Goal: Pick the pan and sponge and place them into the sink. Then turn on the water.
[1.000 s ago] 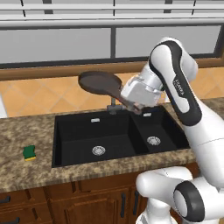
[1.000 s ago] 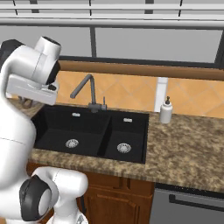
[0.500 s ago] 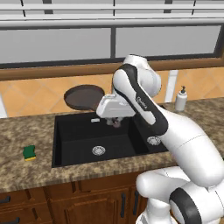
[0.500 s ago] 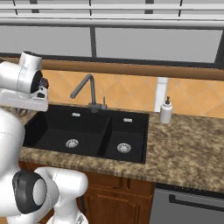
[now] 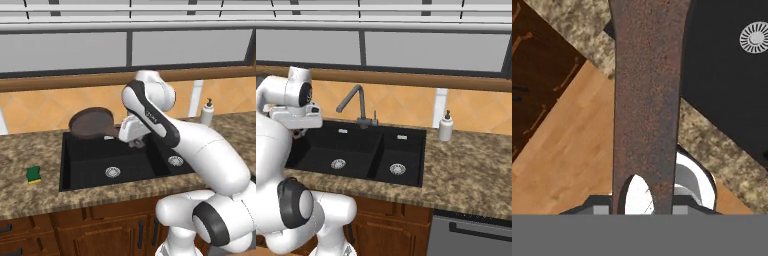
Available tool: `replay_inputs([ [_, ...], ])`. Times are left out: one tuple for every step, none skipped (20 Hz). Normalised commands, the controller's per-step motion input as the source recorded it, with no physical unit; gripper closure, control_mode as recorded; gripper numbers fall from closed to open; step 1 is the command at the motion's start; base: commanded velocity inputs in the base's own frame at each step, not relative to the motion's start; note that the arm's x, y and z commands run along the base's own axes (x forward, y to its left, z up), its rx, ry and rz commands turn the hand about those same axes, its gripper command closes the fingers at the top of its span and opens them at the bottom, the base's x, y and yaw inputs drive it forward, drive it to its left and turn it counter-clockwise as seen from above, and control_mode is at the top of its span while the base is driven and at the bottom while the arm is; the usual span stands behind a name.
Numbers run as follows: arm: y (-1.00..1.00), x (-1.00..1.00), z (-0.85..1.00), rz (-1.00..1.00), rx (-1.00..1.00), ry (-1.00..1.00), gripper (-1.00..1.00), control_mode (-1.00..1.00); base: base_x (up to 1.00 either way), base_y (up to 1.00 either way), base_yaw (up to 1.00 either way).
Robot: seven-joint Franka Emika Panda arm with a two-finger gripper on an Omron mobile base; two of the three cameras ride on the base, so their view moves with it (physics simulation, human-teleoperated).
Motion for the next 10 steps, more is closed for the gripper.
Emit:
replay_inputs([
  [-0.51,0.20,-0.45,0.29,0.00,0.05,1.00,-1.00,0.00,0.00,0.00],
  [-0.56,0.21,-0.49,0.30,0.00,0.03,1.00,-1.00,0.00,0.00,0.00],
  [-0.55,0.16,-0.48,0.29,0.00,0.00,1.00,-1.00,0.00,0.00,0.00],
  [-0.59,0.17,-0.45,0.27,0.00,0.00,1.00,-1.00,0.00,0.00,0.00],
  [-0.58,0.15,-0.46,0.24,0.00,0.00,1.00,-1.00,0.00,0.00,0.00],
  [-0.53,0.12,-0.51,0.18,0.00,0.00,1.00,-1.00,0.00,0.00,0.00],
  [-0.47,0.10,-0.56,0.12,0.00,0.00,1.00,-1.00,0.00,0.00,0.00],
  [-0.38,0.13,-0.60,0.05,0.00,0.00,1.00,-1.00,0.00,0.00,0.00],
  [-0.26,0.21,-0.64,0.02,0.00,0.00,1.00,-1.00,0.00,0.00,0.00],
  [-0.09,0.29,-0.64,0.00,-0.01,-0.02,1.00,-1.00,0.00,0.00,0.00],
])
